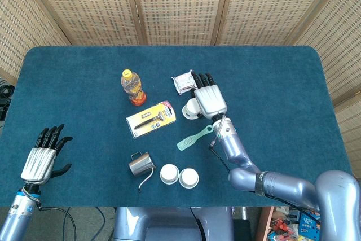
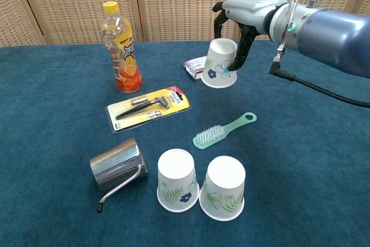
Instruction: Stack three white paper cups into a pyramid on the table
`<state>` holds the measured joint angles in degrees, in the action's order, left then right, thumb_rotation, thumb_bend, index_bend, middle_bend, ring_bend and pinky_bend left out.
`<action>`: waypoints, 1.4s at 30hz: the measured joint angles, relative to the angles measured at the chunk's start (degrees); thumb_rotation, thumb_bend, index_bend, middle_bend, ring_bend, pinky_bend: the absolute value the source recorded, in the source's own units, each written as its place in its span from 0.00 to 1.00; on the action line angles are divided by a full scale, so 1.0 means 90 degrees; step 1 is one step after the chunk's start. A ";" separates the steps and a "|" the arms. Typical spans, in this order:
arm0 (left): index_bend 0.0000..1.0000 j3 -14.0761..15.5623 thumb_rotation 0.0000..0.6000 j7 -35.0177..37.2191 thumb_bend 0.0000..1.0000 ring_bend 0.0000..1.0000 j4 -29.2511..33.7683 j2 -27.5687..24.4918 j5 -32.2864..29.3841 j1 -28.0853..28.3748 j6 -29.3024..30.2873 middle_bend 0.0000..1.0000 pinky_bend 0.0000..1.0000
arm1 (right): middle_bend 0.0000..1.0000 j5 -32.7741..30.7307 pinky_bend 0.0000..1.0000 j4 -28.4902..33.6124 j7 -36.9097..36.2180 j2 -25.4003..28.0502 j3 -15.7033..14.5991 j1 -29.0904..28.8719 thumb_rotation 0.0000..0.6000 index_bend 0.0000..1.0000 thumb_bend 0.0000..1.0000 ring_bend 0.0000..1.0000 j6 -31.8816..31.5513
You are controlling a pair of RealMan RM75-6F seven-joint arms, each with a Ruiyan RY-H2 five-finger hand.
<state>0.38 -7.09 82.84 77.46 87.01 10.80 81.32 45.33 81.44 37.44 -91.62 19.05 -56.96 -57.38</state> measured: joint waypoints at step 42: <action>0.23 0.0133 1.00 -0.0106 0.23 0.00 0.0520 -0.0229 0.0656 -0.0220 0.0452 0.00 0.00 | 0.04 0.3216 0.00 0.4935 0.0220 0.2009 -0.2075 0.2569 1.00 0.51 0.07 0.00 -0.2387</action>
<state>1.58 -8.05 87.52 75.40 92.91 8.82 85.39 74.28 125.86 39.42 -73.54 0.37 -33.84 -78.86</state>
